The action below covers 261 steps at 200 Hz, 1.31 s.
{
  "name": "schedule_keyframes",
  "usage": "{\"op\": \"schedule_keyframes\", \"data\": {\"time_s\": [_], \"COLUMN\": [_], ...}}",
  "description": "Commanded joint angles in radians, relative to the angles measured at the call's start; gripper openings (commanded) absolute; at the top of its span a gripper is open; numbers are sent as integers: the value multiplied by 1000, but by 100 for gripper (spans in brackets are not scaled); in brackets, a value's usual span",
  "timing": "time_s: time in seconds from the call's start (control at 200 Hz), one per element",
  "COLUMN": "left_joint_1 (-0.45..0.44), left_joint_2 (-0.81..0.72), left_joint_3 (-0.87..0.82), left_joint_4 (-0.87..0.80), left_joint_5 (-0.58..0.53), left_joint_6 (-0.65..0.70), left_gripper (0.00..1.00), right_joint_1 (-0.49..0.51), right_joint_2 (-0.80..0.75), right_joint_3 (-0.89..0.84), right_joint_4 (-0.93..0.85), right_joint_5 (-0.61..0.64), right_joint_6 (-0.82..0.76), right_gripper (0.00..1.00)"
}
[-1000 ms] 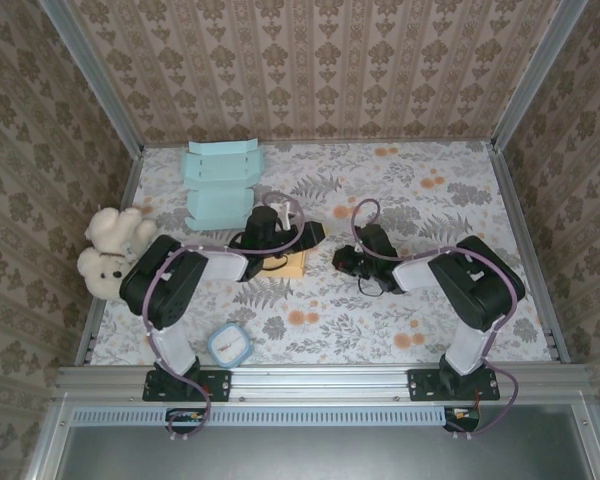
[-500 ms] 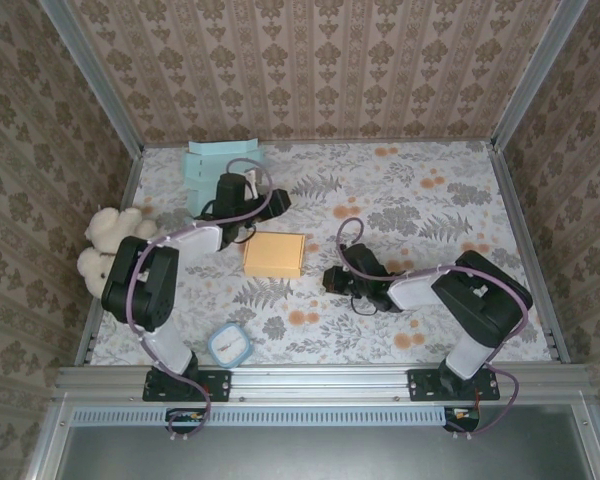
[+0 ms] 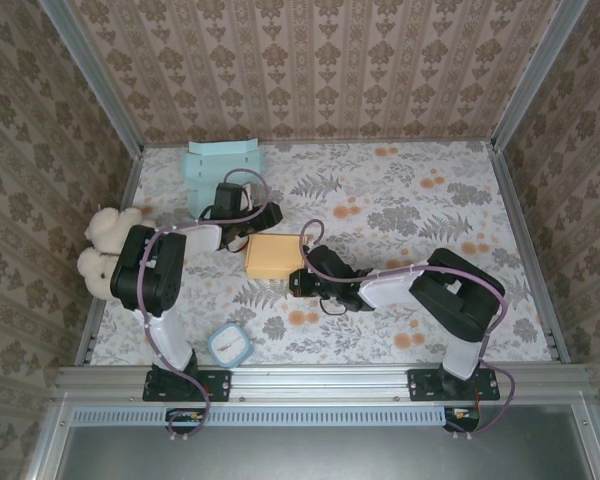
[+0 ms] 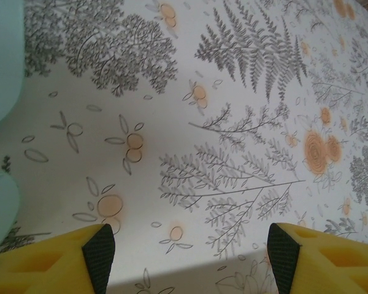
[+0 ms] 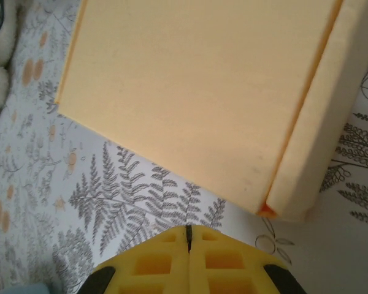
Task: Fold the paper box
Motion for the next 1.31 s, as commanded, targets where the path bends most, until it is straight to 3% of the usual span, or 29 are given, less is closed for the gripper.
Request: {"op": "schedule_keyframes", "data": {"time_s": [0.0, 0.21, 0.505, 0.745, 0.92, 1.135, 1.3], "left_joint_1": [5, -25, -163, -162, -181, -242, -278], "left_joint_2": [-27, -101, -186, -323, -388, -402, -394], "left_joint_3": [-62, -198, -276, -374, -448, -455, -457], "left_joint_4": [28, 117, 131, 39, 70, 73, 66], "left_joint_5": [21, 31, -29, -241, -248, -253, -282], "left_joint_6": [6, -35, -77, -93, -122, -128, -125], "left_gripper": [70, 69, 71, 75, 76, 75, 75], "right_joint_1": [-4, -70, -160, -159, -158, -154, -133], "right_joint_2": [26, 24, 1, -125, -153, -75, -32], "right_joint_3": [39, 64, 58, -37, -52, -31, -23], "right_joint_4": [-42, -95, -118, -240, -302, -217, -180], "right_joint_5": [61, 114, 89, 11, -79, -177, -173], "right_joint_6": [-2, -52, -82, -124, -145, -80, -50], "right_gripper": [0, 0, 0, 0, 0, 0, 0]}}
